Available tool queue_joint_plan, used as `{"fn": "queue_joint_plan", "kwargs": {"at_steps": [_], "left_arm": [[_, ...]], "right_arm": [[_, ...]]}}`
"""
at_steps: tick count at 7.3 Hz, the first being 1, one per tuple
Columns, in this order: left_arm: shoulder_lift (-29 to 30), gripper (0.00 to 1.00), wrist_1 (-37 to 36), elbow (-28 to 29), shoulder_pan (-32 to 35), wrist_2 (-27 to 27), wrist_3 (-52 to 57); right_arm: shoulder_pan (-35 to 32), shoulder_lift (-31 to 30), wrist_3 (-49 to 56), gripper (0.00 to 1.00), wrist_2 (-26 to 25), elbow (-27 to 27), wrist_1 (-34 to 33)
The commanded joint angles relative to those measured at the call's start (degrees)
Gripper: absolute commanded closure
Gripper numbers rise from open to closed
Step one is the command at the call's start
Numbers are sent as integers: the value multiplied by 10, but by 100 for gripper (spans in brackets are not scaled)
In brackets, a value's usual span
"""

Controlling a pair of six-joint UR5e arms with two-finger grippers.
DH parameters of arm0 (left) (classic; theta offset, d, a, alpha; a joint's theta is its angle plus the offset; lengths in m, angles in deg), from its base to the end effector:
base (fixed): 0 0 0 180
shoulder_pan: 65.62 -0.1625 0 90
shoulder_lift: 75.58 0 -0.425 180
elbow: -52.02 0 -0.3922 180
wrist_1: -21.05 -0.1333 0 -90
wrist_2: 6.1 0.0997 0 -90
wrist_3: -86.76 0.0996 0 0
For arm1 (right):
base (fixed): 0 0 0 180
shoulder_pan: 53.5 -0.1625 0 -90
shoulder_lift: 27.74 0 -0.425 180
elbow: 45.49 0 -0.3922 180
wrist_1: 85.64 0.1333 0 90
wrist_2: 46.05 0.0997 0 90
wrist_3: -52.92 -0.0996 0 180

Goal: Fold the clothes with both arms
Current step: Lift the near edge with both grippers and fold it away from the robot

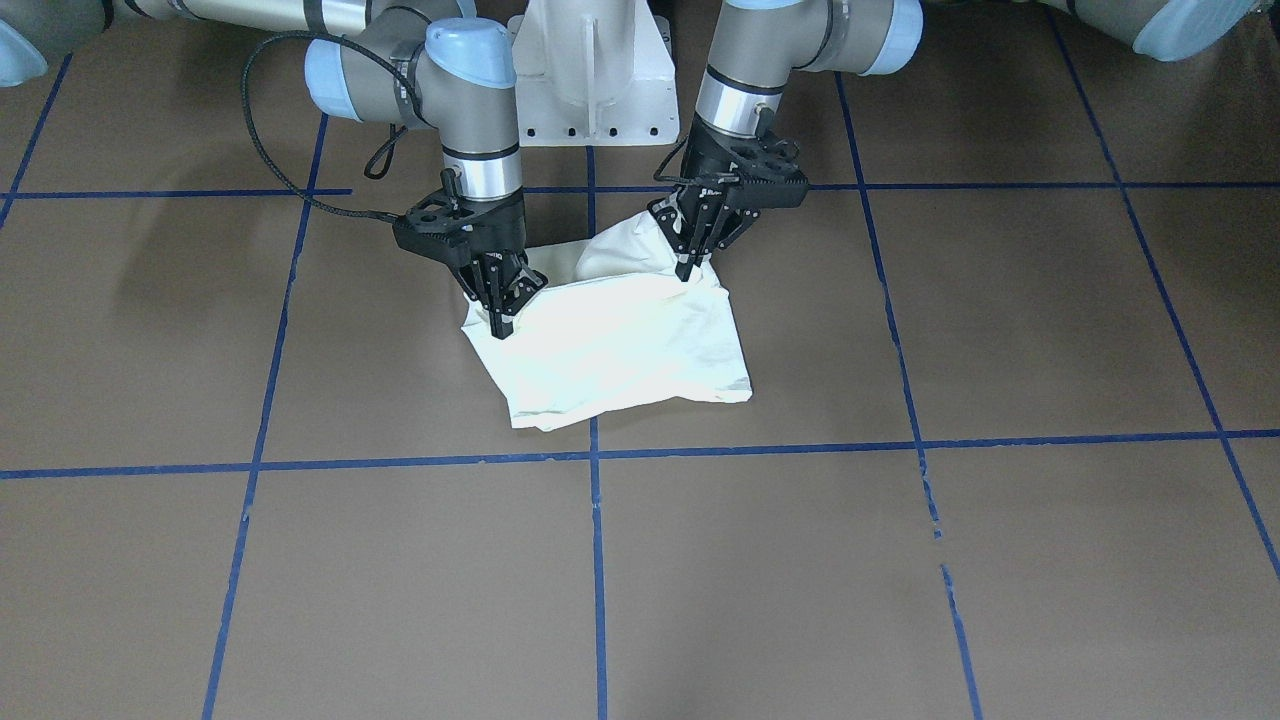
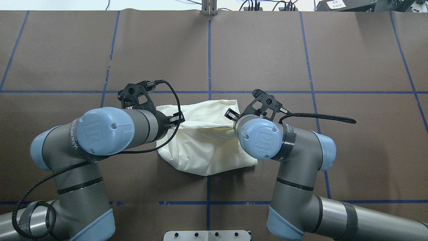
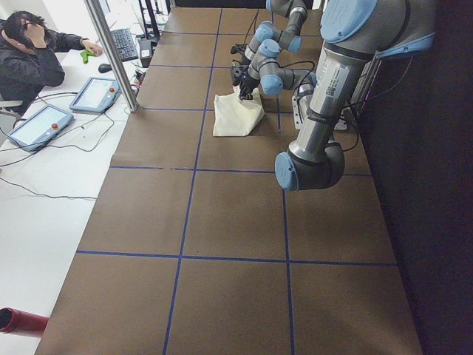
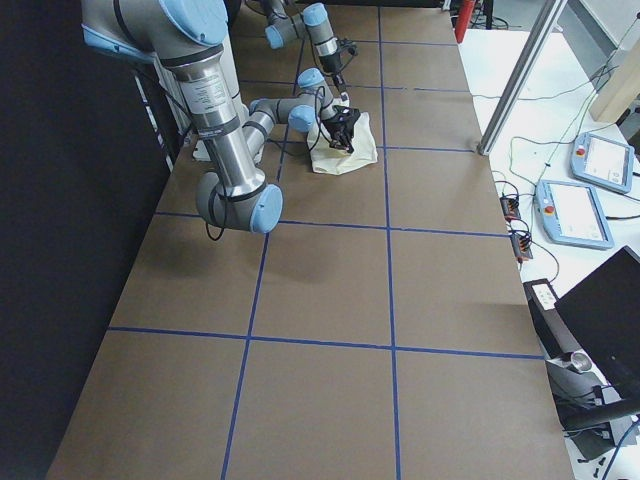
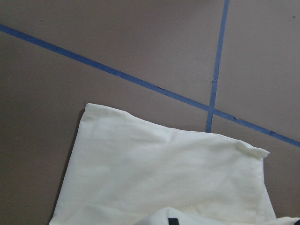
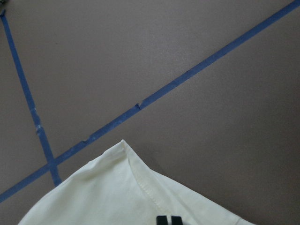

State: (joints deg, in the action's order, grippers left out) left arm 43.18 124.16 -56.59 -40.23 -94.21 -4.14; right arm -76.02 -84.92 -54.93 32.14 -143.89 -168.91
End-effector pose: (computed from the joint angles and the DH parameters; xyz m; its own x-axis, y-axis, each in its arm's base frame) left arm 0.4888 -0.3832 0.2088 0.4379 -0.2252 -0.8703 0.4614 0.8872 0.0026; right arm -0.5550 -0.3965 0.2525 0.4310 0.5035 0.7488 -0.6801 0.7266 -0.0971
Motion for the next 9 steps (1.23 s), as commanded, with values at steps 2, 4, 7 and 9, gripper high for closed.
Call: {"fn": "queue_joint_plan", "kwargs": {"at_steps": [2,4,7,9], "left_arm": [[1,100,18,35,2,0,6],[2,100,18,45,2,0,6],[2,0,17,37,6,0,73],[-1,0,36,33,51,-12,146]], "right_arm": [[-2,15,9,100,1,31,6],[-7,15,28,69,0,35,6],[-27,17,101,0,10,26,6],[-46,17,147,0,58,-26,0]]}}
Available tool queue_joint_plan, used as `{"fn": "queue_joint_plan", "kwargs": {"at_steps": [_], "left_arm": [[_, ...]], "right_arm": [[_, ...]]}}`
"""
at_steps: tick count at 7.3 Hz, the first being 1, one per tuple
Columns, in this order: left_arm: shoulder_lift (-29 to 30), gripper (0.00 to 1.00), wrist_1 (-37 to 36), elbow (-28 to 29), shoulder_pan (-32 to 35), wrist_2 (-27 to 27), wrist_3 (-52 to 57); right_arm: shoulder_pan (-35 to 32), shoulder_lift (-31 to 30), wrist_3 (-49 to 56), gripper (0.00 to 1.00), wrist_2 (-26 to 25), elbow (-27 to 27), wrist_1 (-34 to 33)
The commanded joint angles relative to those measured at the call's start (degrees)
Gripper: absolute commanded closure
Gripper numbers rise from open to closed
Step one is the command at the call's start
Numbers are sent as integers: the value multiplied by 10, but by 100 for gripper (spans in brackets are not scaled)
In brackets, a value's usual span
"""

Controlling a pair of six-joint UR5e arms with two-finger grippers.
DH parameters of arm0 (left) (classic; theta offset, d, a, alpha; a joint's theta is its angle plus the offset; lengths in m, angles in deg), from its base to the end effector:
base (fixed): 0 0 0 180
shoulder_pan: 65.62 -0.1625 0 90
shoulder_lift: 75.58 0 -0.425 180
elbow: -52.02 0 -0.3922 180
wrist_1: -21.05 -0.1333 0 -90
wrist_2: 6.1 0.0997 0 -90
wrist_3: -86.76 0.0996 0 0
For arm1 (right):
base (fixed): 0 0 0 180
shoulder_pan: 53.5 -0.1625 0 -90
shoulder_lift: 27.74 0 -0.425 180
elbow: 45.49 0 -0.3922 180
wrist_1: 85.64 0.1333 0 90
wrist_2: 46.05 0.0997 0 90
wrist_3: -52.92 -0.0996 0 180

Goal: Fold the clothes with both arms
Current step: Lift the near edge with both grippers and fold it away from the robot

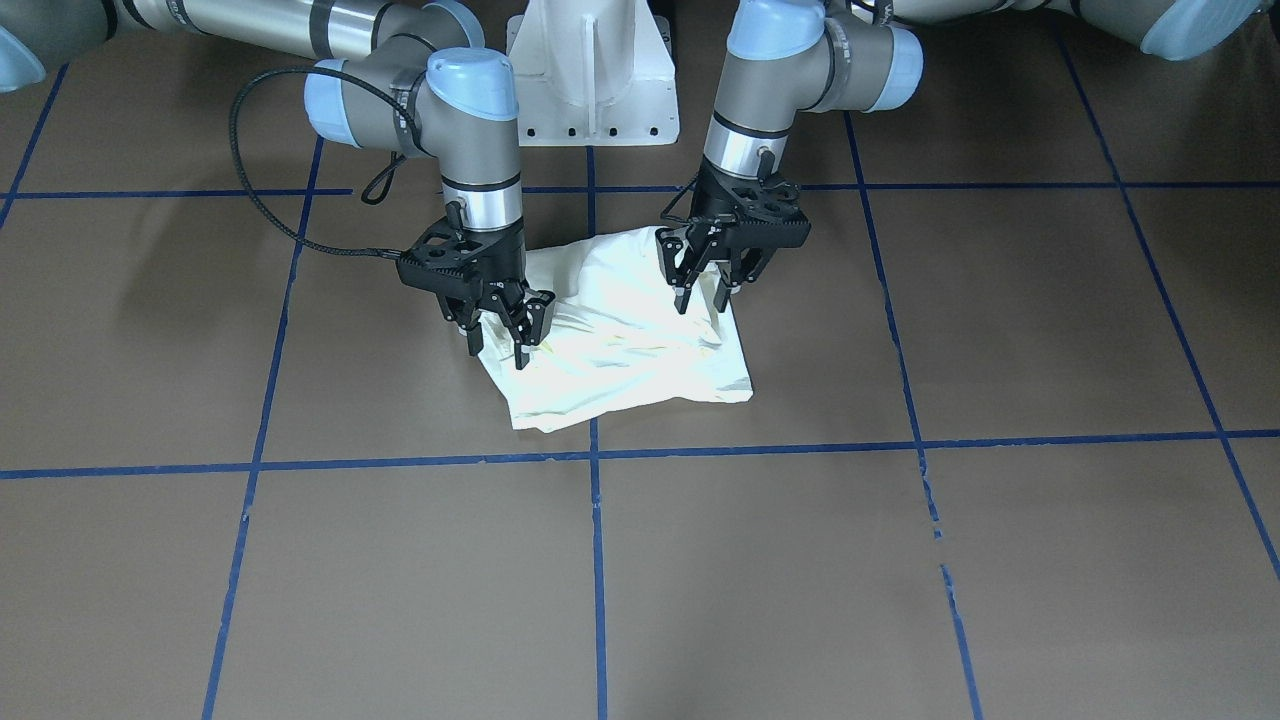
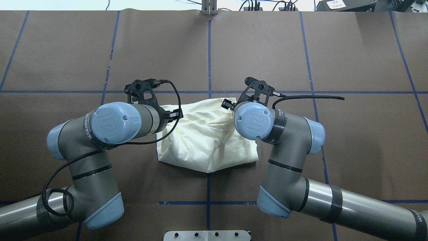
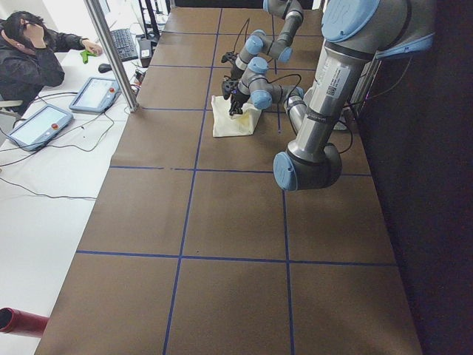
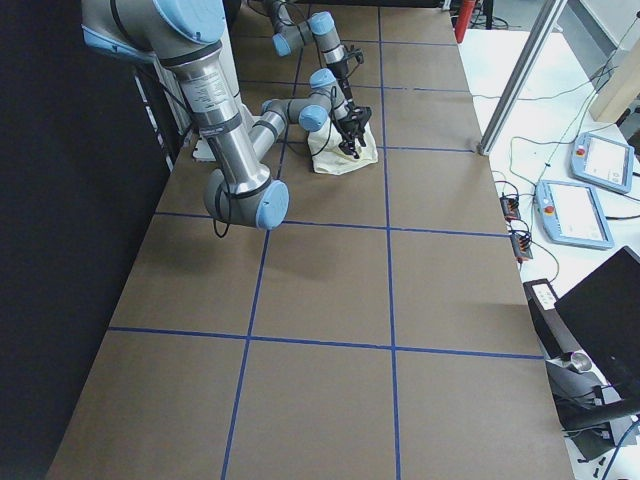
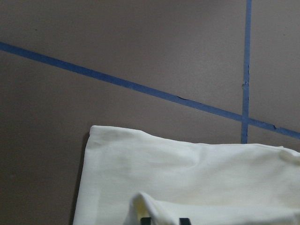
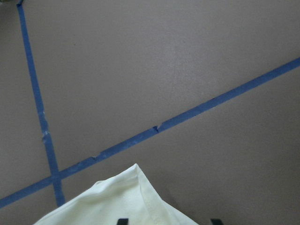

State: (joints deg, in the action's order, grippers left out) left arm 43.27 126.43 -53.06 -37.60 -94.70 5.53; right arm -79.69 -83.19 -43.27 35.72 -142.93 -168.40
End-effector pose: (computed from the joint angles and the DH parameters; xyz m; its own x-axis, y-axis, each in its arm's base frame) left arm 0.4871 -0.4130 0.2277 0.5197 -0.1039 -0.8480 0.4138 0.8990 0.1434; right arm -0.5382 -0.4291 0.2390 0.5250 0.3771 0.7630 -0.5942 0.8043 0.0113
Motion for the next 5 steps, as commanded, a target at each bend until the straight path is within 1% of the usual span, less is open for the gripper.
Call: {"fn": "queue_joint_plan", "kwargs": {"at_steps": [1,2,3,4,5], "left_arm": [[-7,0,25,-1,46,-50,89],[-7,0,25,0,52,-56,95],[-7,0,25,1,52,-56,95],[-7,0,25,0,51,-56,93],[-7,0,25,0,50,-56,93]], "right_arm": [[-8,0,31,0,25,-53,-6],[10,0,35,0,19,-56,-5],[41,0,38,0,-2,-52,-3],[54,1,37,8,-40,-39,0],[54,2,34,24,-49,-13,1]]}}
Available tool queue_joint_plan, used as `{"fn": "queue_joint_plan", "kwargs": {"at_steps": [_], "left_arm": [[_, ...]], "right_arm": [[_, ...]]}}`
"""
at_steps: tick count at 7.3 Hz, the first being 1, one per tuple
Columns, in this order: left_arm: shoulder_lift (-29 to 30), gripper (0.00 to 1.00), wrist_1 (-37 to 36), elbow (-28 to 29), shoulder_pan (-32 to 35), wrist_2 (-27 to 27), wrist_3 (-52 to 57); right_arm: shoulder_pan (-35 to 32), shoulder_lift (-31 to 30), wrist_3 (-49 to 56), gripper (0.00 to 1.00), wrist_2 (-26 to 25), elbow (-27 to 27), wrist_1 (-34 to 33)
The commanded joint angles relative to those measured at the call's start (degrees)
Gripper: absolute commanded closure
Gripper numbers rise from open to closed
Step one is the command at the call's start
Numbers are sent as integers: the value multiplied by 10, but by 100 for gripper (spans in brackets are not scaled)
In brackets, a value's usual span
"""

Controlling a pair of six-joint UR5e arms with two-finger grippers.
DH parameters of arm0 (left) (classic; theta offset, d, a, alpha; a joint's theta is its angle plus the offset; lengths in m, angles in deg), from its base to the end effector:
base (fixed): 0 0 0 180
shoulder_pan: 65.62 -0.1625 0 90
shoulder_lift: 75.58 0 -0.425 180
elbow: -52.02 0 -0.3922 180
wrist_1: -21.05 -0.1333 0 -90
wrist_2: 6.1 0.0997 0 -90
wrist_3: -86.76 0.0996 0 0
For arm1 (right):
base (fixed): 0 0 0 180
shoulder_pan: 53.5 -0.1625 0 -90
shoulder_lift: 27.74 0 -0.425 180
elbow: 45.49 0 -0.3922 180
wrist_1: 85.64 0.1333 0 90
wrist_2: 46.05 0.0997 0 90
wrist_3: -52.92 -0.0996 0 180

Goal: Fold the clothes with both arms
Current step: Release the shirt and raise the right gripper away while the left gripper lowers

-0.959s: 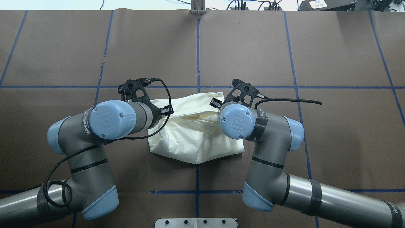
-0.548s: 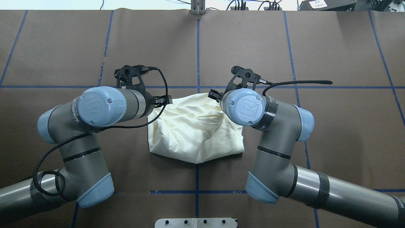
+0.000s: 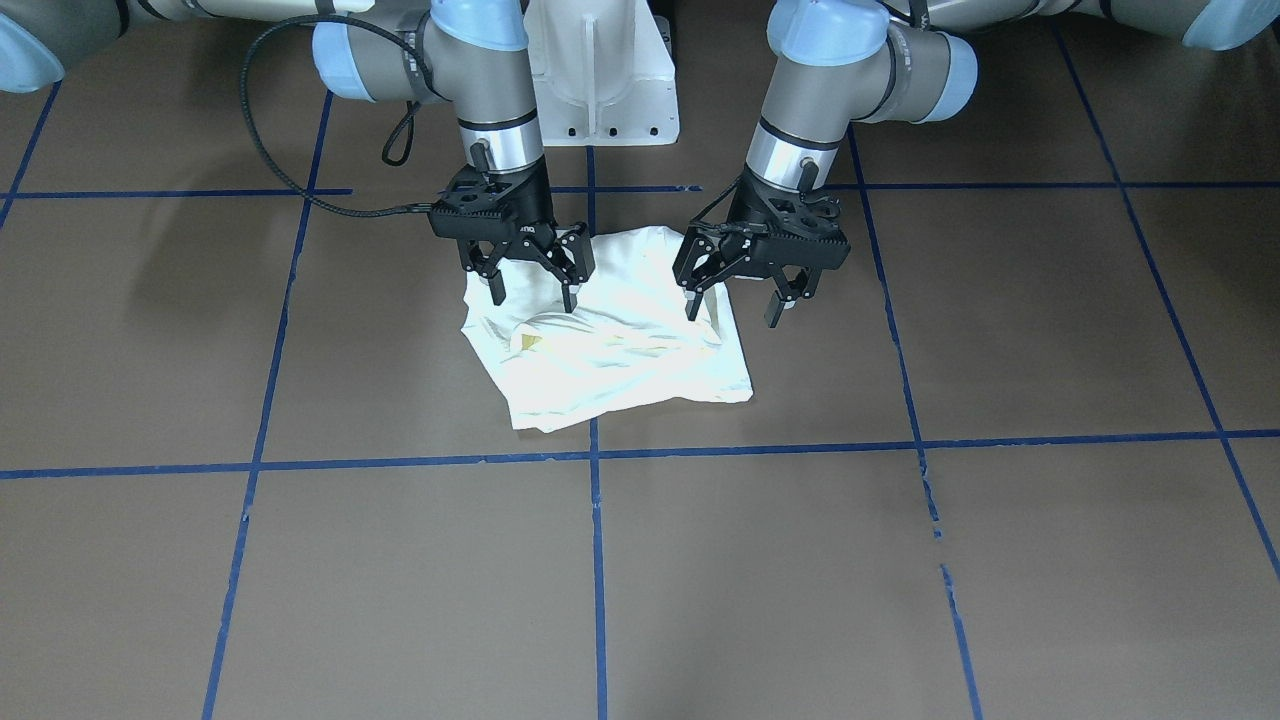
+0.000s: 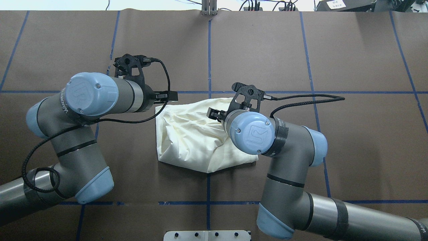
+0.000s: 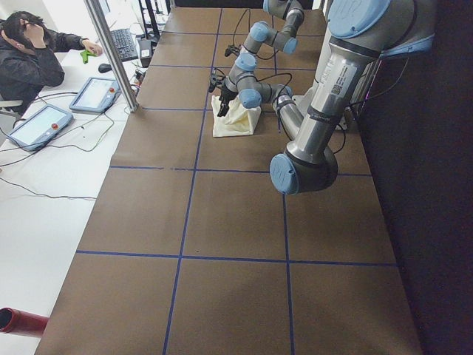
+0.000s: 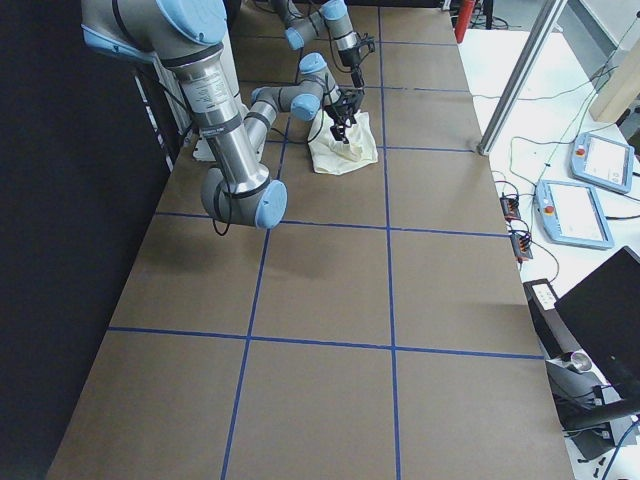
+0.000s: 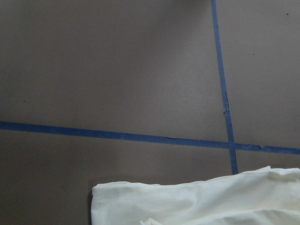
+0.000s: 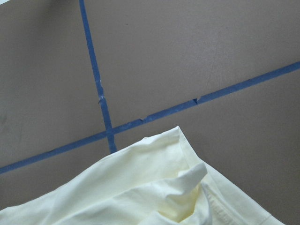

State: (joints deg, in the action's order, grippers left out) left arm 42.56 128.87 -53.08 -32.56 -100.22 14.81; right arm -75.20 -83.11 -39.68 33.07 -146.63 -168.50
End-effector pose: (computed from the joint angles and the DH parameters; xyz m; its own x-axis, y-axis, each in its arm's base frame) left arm 0.4519 -0.4447 0.2294 0.5379 0.0187 -0.8428 0.3416 0.9092 0.2381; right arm -0.5507 -0.3829 0.2106 0.5369 0.2616 0.8020 -0.5279 0.8458 0.0775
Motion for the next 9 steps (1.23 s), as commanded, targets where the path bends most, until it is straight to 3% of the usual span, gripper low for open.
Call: {"fn": "queue_joint_plan", "kwargs": {"at_steps": [1,3,4,5,7,9], "left_arm": [[0,0,0,0,0,-1,0],[-1,0,0,0,0,-1,1],[-1,0,0,1,-1,-1,0],[0,0,0,3,-1,-1,-2],[0,0,0,4,-2,-1,-4],[-1,0,0,4,-4,-1,-6]], "right_arm": [[10,0,-5,38,-29,31,14],[9,-1,-12,44,-32,80,97],[7,-1,-13,77,-32,81,98],[3,-1,-12,100,-32,81,97],[-15,0,-12,100,-32,91,86],[-35,37,-12,100,-33,159,86]]}}
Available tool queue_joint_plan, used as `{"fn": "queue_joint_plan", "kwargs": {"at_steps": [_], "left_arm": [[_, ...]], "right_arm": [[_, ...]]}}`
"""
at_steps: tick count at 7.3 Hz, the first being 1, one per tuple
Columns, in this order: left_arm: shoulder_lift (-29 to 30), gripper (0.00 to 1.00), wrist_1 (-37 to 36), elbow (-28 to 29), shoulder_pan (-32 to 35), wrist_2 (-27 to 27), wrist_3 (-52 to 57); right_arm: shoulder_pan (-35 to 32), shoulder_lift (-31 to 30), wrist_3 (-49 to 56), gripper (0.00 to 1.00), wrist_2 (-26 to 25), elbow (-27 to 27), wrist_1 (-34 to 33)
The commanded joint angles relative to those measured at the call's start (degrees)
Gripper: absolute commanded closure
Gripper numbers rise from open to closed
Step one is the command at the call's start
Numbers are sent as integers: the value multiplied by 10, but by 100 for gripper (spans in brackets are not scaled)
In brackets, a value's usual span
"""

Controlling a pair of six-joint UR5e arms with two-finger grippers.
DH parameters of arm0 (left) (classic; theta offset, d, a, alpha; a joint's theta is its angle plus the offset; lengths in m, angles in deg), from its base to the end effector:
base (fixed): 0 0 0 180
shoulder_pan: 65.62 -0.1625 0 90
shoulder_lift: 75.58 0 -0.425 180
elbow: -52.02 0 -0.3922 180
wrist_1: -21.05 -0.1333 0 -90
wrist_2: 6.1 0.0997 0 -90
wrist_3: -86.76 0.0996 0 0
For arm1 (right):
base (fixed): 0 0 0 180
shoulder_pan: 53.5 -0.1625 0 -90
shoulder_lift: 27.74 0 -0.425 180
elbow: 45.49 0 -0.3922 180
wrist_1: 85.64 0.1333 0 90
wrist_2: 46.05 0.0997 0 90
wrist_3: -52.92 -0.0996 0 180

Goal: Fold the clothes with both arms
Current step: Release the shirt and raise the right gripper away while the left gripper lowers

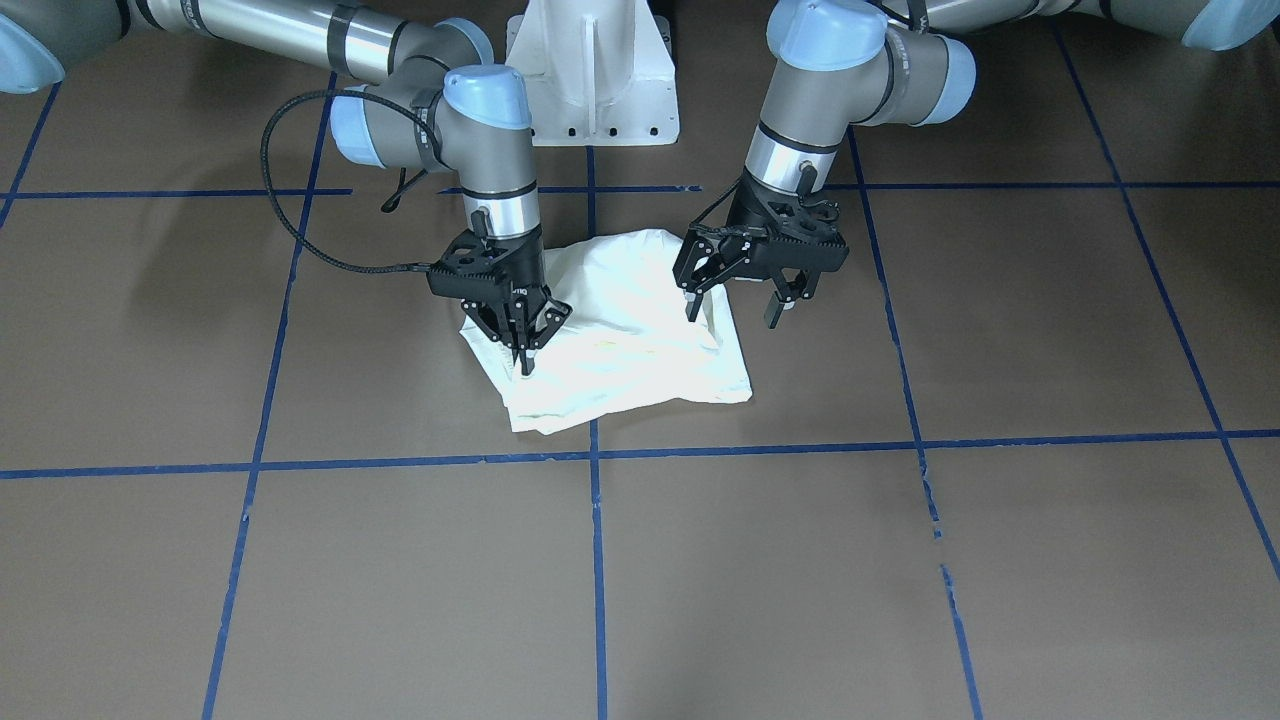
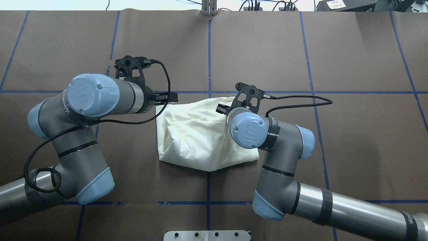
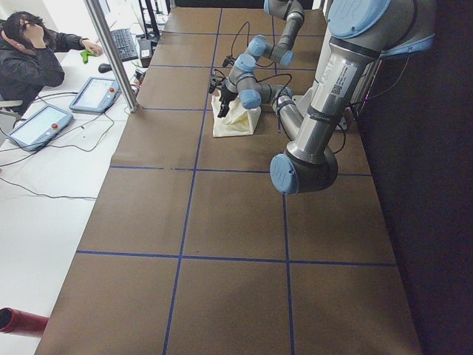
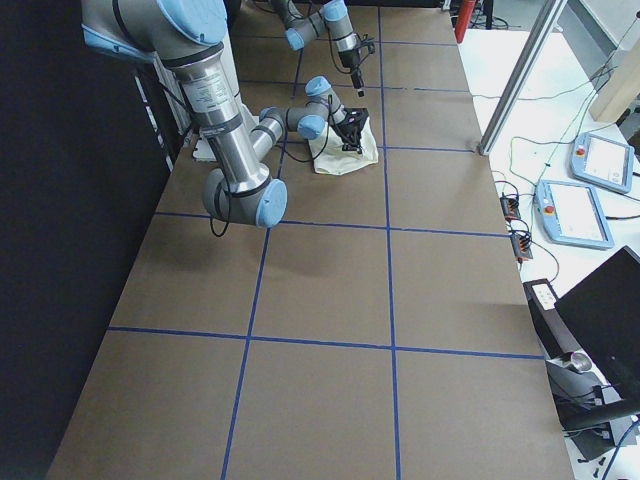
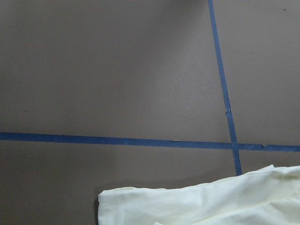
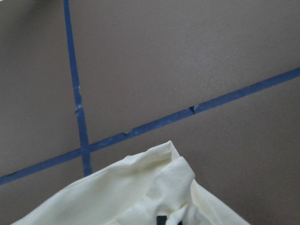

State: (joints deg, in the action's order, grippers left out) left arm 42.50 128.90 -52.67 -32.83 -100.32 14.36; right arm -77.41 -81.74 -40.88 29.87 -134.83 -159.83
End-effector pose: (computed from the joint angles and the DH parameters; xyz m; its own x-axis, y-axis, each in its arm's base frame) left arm 0.4559 -0.4435 0.2330 0.5401 0.0107 -0.8415 0.3387 0.9126 0.2291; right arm -0.5830 -0.4308 0.2624 0.5347 0.3074 0.7872 -0.6031 0.7913 0.1007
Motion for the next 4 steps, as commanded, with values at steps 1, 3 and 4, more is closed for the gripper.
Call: {"fn": "queue_joint_plan", "kwargs": {"at_steps": [1,3,4], "left_arm": [[0,0,0,2,-2,0,-1],[0,0,1,2,-3,0,-1],[-1,0,15,3,-4,-1,2]], "right_arm": [[-20,28,7,100,-1,56,-1],[-29,33,47,1,-16,58,-17],[-51,44,62,0,2,52,-18]]}}
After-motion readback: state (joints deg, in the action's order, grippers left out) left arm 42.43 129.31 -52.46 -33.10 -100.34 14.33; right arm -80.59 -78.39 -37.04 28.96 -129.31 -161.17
